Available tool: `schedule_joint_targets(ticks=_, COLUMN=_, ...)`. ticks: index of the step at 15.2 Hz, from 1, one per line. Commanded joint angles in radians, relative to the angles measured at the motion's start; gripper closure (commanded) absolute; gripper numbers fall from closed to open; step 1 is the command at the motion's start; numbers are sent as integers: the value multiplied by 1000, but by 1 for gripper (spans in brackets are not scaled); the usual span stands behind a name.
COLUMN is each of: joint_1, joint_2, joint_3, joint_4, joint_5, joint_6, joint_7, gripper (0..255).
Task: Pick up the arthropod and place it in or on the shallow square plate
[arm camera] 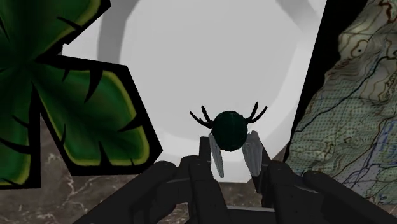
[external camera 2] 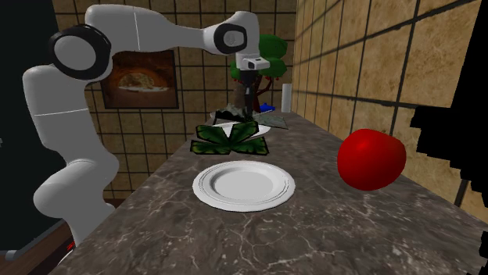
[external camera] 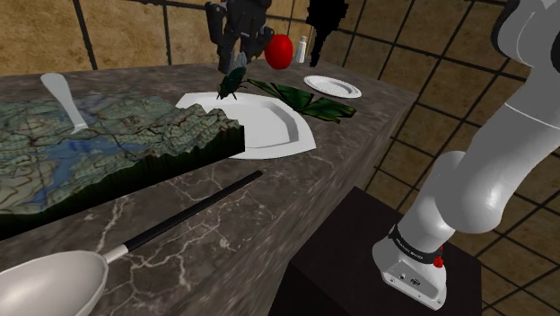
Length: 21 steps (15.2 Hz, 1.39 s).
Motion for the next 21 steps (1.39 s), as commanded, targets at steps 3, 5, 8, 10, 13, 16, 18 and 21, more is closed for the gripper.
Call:
schedule_joint_targets(ticks=3, joint_1=18, joint_2=-156, joint_3=9, joint_4=-164, joint_5=46, joint_6=17, joint_7=17, gripper=255)
schedule_joint_targets(ticks=5, joint_1=22, joint_2=-177, joint_3=10, joint_4=-197, joint_5=53, joint_6=31, joint_7=18, gripper=255)
schedule_joint_targets(ticks=8, joint_1=23, joint_2=-185, joint_3=11, joint_4=-246, joint_5=57, joint_6=71, joint_7=11, gripper=255)
schedule_joint_targets(ticks=10, joint_1=24, joint_2=-190, joint_3=13, joint_4=-277, joint_5=60, joint_6=98, joint_7=6, gripper=255)
schedule_joint_targets(ticks=13, joint_1=26, joint_2=-195, joint_3=15, joint_4=-322, joint_5=64, joint_6=137, joint_7=-1, gripper=255)
schedule_joint_targets(ticks=16, joint_1=27, joint_2=-198, joint_3=18, joint_4=-371, joint_5=69, joint_6=183, joint_7=-8, gripper=255)
schedule_joint_targets(ticks=18, joint_1=27, joint_2=-198, joint_3=18, joint_4=-371, joint_5=69, joint_6=183, joint_7=-8, gripper=255)
schedule_joint_targets(ticks=21, joint_1=28, joint_2=-198, joint_3=17, joint_4=-371, joint_5=68, joint_6=183, joint_7=-8, gripper=255)
